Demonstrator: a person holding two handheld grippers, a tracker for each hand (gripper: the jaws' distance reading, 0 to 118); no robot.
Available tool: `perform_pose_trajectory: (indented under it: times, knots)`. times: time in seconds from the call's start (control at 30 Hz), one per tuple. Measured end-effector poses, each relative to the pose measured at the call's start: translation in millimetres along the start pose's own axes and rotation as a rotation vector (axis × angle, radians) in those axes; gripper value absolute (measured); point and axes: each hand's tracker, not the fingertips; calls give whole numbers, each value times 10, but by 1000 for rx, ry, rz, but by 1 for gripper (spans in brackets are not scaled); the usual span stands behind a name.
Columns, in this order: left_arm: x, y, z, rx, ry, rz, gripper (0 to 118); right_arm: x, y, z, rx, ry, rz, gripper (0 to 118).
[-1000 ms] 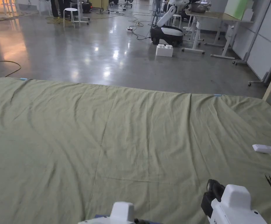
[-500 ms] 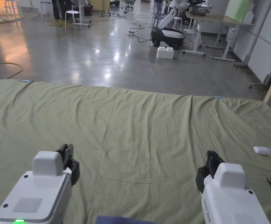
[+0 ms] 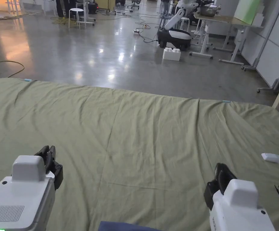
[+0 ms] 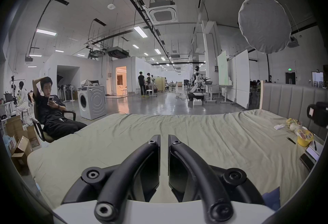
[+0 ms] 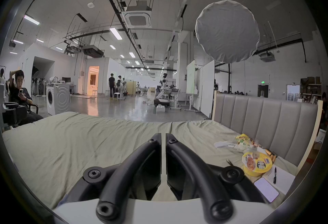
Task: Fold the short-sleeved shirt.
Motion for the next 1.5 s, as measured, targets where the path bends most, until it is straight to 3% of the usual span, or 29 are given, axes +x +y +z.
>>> perform_pose_trajectory:
  times: [0.03, 0.33, 0.5, 0.73, 0.8, 0.97, 1.03, 1.2, 1.33, 1.4, 1.5]
  knots:
    - [-25, -21, 3, -12, -8, -4, 8, -37, -91, 40, -62, 17, -33, 5]
    - [-147, -272, 98, -107, -28, -10, 8, -745, -973, 356, -363, 248, -34, 5]
    - [-185, -395, 202, -158, -49, 7, 9, -949, -1390, 285, -469, 226, -9, 5]
    - [-217, -605, 223, -346, -188, 90, 14, -844, -1716, 213, -522, 174, -10, 5]
    - [-207, -685, 166, -439, -260, 117, 22, -814, -1749, 206, -525, 175, -13, 5]
    - [-139, -936, -84, -703, -512, 221, 79, -811, -1776, 193, -526, 176, -15, 5]
    - [-111, -1064, -200, -766, -550, 273, 91, -802, -1760, 203, -524, 177, -18, 5]
    - [7, -1361, -465, -908, -670, 418, 92, -748, -1769, 202, -524, 187, -34, 5]
    - [137, -1688, -651, -1086, -808, 624, 92, -731, -1783, 204, -524, 193, -42, 5]
    - [180, -1773, -675, -1086, -878, 701, 91, -719, -1792, 211, -521, 196, -40, 5]
    - [243, -1831, -699, -1076, -919, 789, 80, -713, -1803, 219, -517, 199, -42, 5]
